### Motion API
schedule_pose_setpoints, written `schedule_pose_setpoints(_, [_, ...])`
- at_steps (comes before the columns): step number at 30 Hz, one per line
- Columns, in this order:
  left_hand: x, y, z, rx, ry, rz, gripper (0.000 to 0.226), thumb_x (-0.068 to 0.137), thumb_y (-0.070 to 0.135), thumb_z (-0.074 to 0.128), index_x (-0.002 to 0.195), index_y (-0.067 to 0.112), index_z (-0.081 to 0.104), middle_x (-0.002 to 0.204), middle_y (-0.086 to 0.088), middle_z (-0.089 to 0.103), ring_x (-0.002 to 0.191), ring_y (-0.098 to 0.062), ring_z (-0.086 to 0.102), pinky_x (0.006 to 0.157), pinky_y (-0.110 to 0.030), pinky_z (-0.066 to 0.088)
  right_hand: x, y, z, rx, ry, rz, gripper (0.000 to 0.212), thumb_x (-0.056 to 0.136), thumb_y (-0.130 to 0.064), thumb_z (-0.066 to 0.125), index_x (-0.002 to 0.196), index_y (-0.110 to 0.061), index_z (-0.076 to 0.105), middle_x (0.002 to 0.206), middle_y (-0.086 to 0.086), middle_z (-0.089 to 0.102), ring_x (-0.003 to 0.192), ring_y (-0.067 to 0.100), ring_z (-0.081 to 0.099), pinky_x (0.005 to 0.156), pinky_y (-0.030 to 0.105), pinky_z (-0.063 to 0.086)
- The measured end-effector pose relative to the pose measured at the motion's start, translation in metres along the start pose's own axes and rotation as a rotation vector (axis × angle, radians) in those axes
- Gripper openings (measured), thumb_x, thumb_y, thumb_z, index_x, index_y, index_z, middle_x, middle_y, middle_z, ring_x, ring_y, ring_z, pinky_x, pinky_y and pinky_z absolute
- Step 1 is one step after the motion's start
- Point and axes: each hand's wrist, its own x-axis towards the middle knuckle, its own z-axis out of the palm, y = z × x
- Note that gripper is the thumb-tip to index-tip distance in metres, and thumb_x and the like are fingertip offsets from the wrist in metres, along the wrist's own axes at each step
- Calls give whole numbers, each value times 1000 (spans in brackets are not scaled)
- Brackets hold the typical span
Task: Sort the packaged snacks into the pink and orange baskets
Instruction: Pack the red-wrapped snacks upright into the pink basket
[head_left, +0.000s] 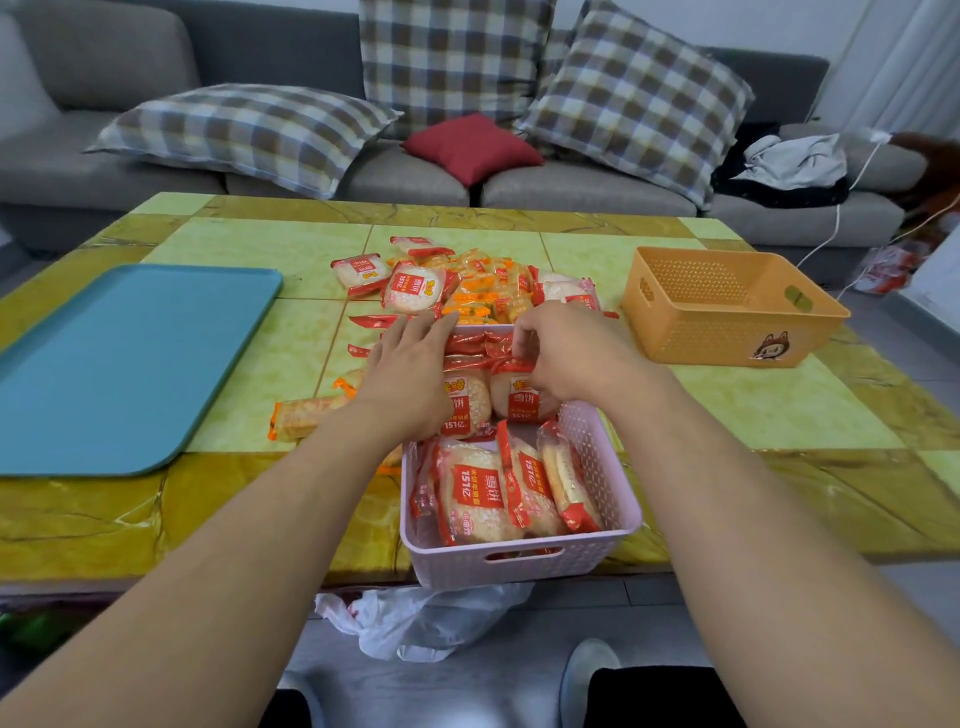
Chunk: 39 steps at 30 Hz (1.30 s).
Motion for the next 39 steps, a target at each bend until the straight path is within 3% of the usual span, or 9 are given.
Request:
schedule_pose_setpoints(8, [-2, 3, -2, 51, 61, 7, 93, 83, 8, 66, 160, 26, 17, 162, 1, 27, 148, -26, 23, 119, -47, 30, 0, 0, 11, -40, 61, 6, 33, 83, -5, 74, 97, -35, 70, 107, -4, 68, 99, 22, 66, 65, 31, 37])
schedule_pose_setpoints(13, [-1, 2, -4, 37, 62, 7, 91, 80, 8, 69, 158, 26, 24, 159, 1, 32, 145, -27, 29, 117, -47, 34, 0, 0, 1, -21, 50, 14, 32, 81, -15, 80, 91, -39, 62, 103, -7, 69, 97, 21, 66, 69, 30, 44])
schedule_pose_setpoints(17, [1, 5, -4, 119, 10, -2, 105, 77, 14, 78, 159, 27, 15, 158, -1, 29, 144, -31, 28, 115, -47, 36, -3, -2, -12, 65, -201, -40, 27, 78, -20, 85, 83, -35, 63, 87, -11, 69, 84, 15, 70, 73, 32, 56])
schedule_pose_setpoints(21, [2, 6, -1, 135, 41, -9, 99, 80, 15, 75, 159, 25, 16, 156, -5, 32, 142, -33, 29, 114, -48, 37, -9, -6, -19, 46, -483, -187, 20, 88, -25, 76, 105, -34, 75, 91, -17, 70, 95, 13, 69, 84, 30, 55])
schedule_pose_setpoints(26, [3, 5, 3, 137, 56, -14, 95, 81, 18, 74, 158, 26, 18, 154, -5, 33, 141, -32, 30, 111, -48, 38, -18, -8, -33, 179, -661, -254, 27, 92, -21, 72, 118, -28, 75, 91, -9, 77, 100, 18, 71, 95, 35, 55])
schedule_pose_setpoints(31, [3, 4, -3, -163, -16, -36, 92, 80, 11, 72, 158, 23, 25, 158, -3, 28, 144, -31, 24, 116, -46, 34, -20, -10, -32, 208, -794, -293, 39, 77, -27, 88, 112, -29, 74, 92, -15, 75, 84, 1, 68, 76, 18, 49])
schedule_pose_setpoints(35, [-2, -4, -7, -556, -14, -45, 94, 64, 37, 79, 150, 29, 42, 149, -1, 43, 138, -22, 41, 110, -48, 43, -19, -1, -26, 299, -698, -296, 27, 75, -27, 89, 97, -22, 73, 91, -2, 77, 81, 16, 71, 71, 32, 56])
schedule_pose_setpoints(37, [-8, -4, -13, -685, 92, -29, 67, 75, 44, 81, 136, 30, 58, 137, 2, 55, 127, -15, 52, 104, -41, 48, -17, 5, -28, 465, -637, -301, 26, 76, -24, 87, 95, -18, 70, 90, 3, 78, 84, 26, 72, 81, 43, 56])
schedule_pose_setpoints(39, [-12, -1, -24, -788, 215, -16, 31, 91, 46, 69, 112, 23, 71, 119, 6, 66, 111, -9, 61, 95, -36, 51, -14, 9, -31, 694, -522, -249, 25, 78, -19, 84, 95, -15, 66, 86, 6, 76, 79, 22, 71, 79, 44, 54])
